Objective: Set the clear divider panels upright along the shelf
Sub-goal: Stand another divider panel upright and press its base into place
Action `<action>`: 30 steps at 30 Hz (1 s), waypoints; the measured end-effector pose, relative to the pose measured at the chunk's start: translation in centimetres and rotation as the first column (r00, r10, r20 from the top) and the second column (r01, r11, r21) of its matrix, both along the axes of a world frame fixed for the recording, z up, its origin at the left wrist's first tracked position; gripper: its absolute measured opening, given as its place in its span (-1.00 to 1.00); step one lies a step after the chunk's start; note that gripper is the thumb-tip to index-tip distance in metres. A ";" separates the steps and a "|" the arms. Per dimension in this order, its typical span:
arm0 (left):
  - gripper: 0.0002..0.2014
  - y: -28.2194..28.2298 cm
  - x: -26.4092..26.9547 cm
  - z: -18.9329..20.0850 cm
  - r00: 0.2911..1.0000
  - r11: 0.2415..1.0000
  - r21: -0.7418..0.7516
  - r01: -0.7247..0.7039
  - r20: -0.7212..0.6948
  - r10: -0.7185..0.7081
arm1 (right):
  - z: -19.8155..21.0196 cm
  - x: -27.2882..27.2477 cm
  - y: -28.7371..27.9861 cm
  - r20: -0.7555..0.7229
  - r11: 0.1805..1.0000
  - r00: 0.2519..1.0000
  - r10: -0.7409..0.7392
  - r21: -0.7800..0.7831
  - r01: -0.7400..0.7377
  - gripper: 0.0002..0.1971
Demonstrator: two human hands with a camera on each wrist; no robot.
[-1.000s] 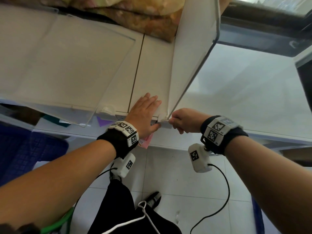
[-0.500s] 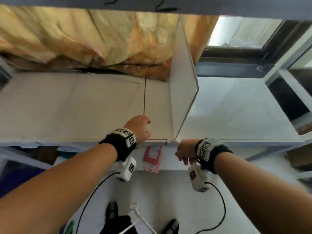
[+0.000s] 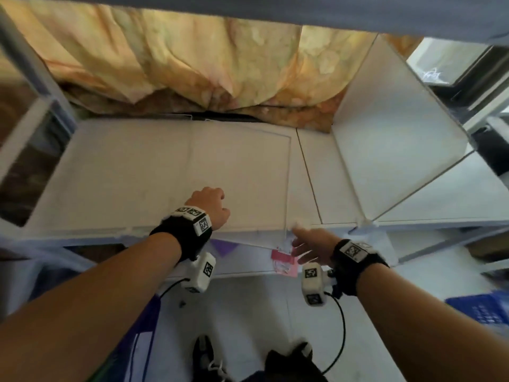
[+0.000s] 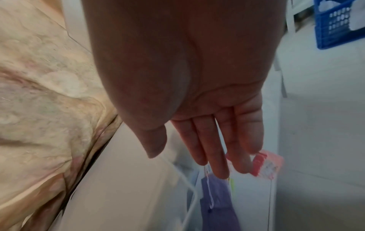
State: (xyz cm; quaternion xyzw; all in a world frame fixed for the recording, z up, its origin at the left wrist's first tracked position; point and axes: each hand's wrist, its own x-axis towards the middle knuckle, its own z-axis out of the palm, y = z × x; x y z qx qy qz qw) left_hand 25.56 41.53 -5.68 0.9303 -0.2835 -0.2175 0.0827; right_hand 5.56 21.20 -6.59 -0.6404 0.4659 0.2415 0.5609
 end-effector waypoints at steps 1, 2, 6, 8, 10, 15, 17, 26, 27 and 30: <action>-0.49 0.5 0.0 -0.3 1.000 1.000 0.002 0.012 -0.020 -0.012 | -0.3 0.3 0.8 0.018 0.999 0.999 -0.028 0.041 0.027 -0.52; -0.47 1.1 0.0 -0.7 0.999 1.000 0.001 0.027 -0.037 -0.027 | -0.3 0.6 1.7 0.027 0.996 0.998 -0.050 0.078 0.047 -0.56; -0.42 3.0 -0.3 -1.5 0.992 0.993 -0.030 0.114 -0.054 -0.115 | 0.3 1.4 3.4 0.016 0.987 0.998 -0.056 0.153 0.052 -0.63; -0.32 3.4 0.2 -0.9 0.986 0.986 -0.052 0.160 -0.044 -0.163 | 1.5 1.6 3.0 0.115 0.979 0.983 -0.141 0.166 0.121 -0.73; -0.15 3.9 0.9 -0.2 0.971 0.971 -0.035 0.237 -0.036 -0.238 | 4.0 1.7 2.7 0.238 0.963 0.940 -0.245 0.175 0.206 -0.88; 0.07 4.5 1.7 1.0 0.970 0.969 0.046 0.242 -0.044 -0.240 | 10.5 2.6 1.7 0.476 0.913 0.779 -0.408 0.232 0.336 -0.96; 0.03 4.2 1.1 1.2 0.978 0.978 0.006 0.208 -0.017 -0.208 | 12.9 3.1 2.0 0.544 0.891 0.706 -0.454 0.284 0.354 -0.98; -0.36 -0.6 -3.0 3.6 1.000 0.963 -0.266 0.028 0.005 -0.027 | 18.3 4.2 2.8 0.704 0.930 0.629 -0.329 0.126 0.346 -0.87; -0.36 -1.2 -3.5 3.7 1.000 0.959 -0.284 0.023 0.004 -0.023 | 18.2 4.3 3.1 0.685 0.956 0.683 -0.253 0.068 0.286 -0.83; -0.35 -2.8 -4.7 4.2 1.000 0.945 -0.327 0.017 0.006 -0.015 | 17.0 4.8 4.3 0.550 0.992 0.834 -0.027 -0.087 0.089 -0.80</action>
